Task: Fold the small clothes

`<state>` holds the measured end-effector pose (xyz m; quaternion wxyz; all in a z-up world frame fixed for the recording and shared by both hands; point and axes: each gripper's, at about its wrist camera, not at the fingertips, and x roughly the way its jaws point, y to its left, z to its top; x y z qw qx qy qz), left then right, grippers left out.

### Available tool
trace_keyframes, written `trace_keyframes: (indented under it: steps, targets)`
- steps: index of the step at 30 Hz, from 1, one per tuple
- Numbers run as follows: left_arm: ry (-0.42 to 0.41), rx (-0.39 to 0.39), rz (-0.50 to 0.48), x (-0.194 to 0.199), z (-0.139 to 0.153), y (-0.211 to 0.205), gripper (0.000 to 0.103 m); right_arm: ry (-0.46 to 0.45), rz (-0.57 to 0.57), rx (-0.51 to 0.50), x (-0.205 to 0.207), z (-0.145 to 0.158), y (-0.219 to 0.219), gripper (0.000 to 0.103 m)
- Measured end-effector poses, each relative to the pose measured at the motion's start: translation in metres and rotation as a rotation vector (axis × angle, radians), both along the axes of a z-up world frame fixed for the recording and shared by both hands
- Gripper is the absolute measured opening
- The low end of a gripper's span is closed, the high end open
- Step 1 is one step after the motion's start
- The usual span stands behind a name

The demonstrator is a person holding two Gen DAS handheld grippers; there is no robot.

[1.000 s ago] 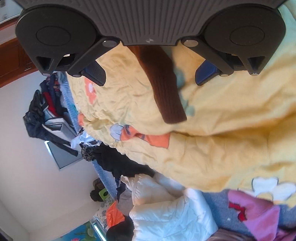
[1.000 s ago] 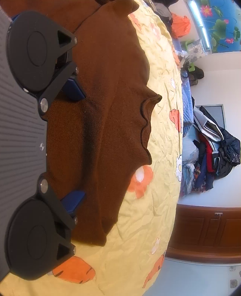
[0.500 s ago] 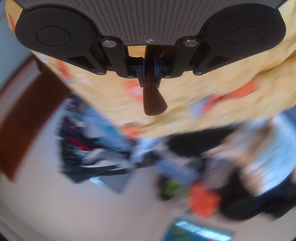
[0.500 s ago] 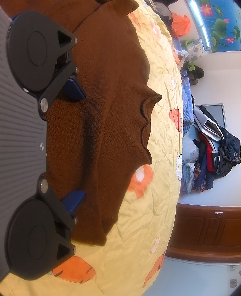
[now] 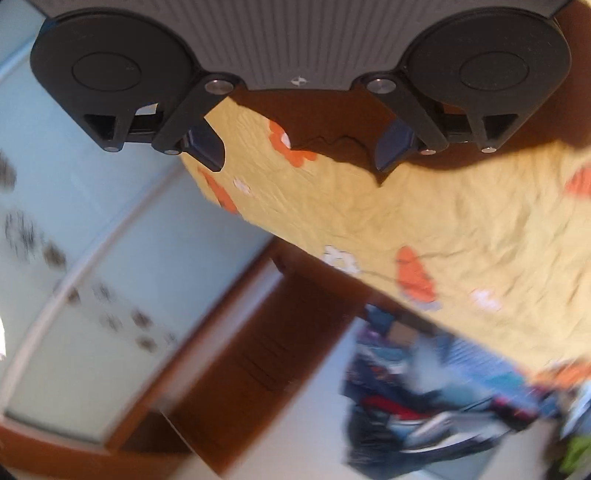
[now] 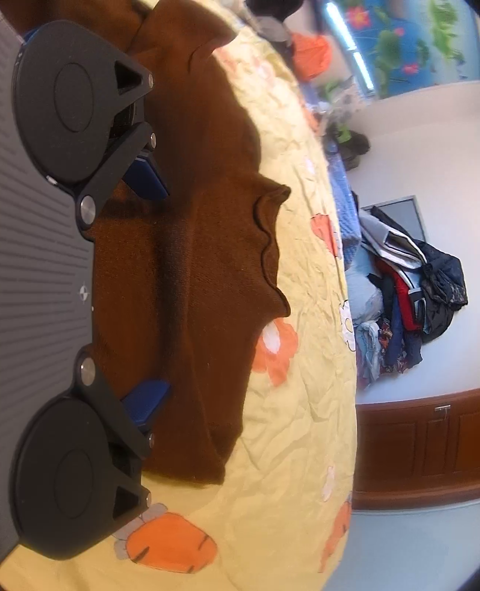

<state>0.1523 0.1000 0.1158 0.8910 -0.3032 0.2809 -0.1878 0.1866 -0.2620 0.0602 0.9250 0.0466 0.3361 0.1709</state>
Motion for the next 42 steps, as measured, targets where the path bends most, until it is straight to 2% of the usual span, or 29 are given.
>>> trace_keyframes:
  steps: [3,6,8,10,11,13,14,15,17,20,22,23,26,29,31,32,34,36,39,42]
  targets:
    - [0.088,-0.116,0.091,-0.016,-0.036,0.030,0.089,0.004,-0.004,0.051,0.000,0.000,-0.006,0.103]
    - [0.158,-0.101,0.169,-0.043,-0.072,0.039,0.089,0.016,-0.009,0.085,0.001,0.002,-0.010,0.103]
    - [0.178,-0.081,0.224,-0.063,-0.089,0.045,0.089,0.063,-0.048,0.136,0.004,0.011,-0.014,0.101]
    - [0.183,-0.074,0.257,-0.082,-0.099,0.048,0.089,0.115,-0.079,0.288,0.008,0.025,-0.022,0.099]
    - [0.186,-0.080,0.266,-0.089,-0.102,0.051,0.089,0.134,-0.056,0.363,0.010,0.031,-0.023,0.098]
    - [0.184,-0.077,0.276,-0.095,-0.101,0.053,0.089,0.217,0.008,0.411,0.023,0.035,-0.013,0.092]
    - [0.178,-0.068,0.282,-0.100,-0.100,0.056,0.089,0.285,0.032,0.401,0.033,0.033,-0.005,0.085]
    - [0.166,-0.056,0.286,-0.104,-0.097,0.058,0.089,0.343,0.048,0.377,0.042,0.028,0.003,0.072]
    - [0.135,-0.033,0.295,-0.115,-0.093,0.061,0.089,0.396,0.061,0.283,0.054,0.019,0.020,0.056]
    - [0.106,0.004,0.316,-0.118,-0.085,0.067,0.089,0.391,0.076,0.223,0.058,0.017,0.035,0.052]
    - [0.092,0.020,0.332,-0.121,-0.082,0.074,0.089,0.393,0.091,0.194,0.059,0.017,0.043,0.033]
    - [0.091,0.028,0.339,-0.120,-0.081,0.075,0.089,0.402,0.106,0.174,0.060,0.014,0.045,0.018]
    - [0.085,0.039,0.364,-0.118,-0.072,0.086,0.089,0.385,0.148,0.188,0.056,0.026,0.049,0.016]
    - [0.051,0.041,0.401,-0.115,-0.060,0.100,0.089,0.253,0.189,0.326,0.045,0.082,0.032,0.015]
    - [0.029,0.041,0.412,-0.111,-0.054,0.109,0.089,0.169,0.174,0.357,0.038,0.111,0.006,0.014]
    - [0.026,0.041,0.413,-0.108,-0.052,0.112,0.089,0.155,0.137,0.352,0.039,0.117,-0.011,0.014]
    - [0.037,0.034,0.413,-0.098,-0.055,0.120,0.089,0.185,0.024,0.338,0.047,0.107,-0.051,0.015]
    - [0.089,0.014,0.383,-0.082,-0.065,0.122,0.089,0.270,-0.056,0.355,0.053,0.080,-0.080,0.015]
    - [0.192,-0.024,0.294,-0.053,-0.086,0.113,0.089,0.337,-0.086,0.298,0.047,0.046,-0.085,0.015]
    - [0.273,0.019,0.260,-0.023,-0.099,0.096,0.089,0.353,-0.089,0.301,0.040,0.030,-0.081,0.015]
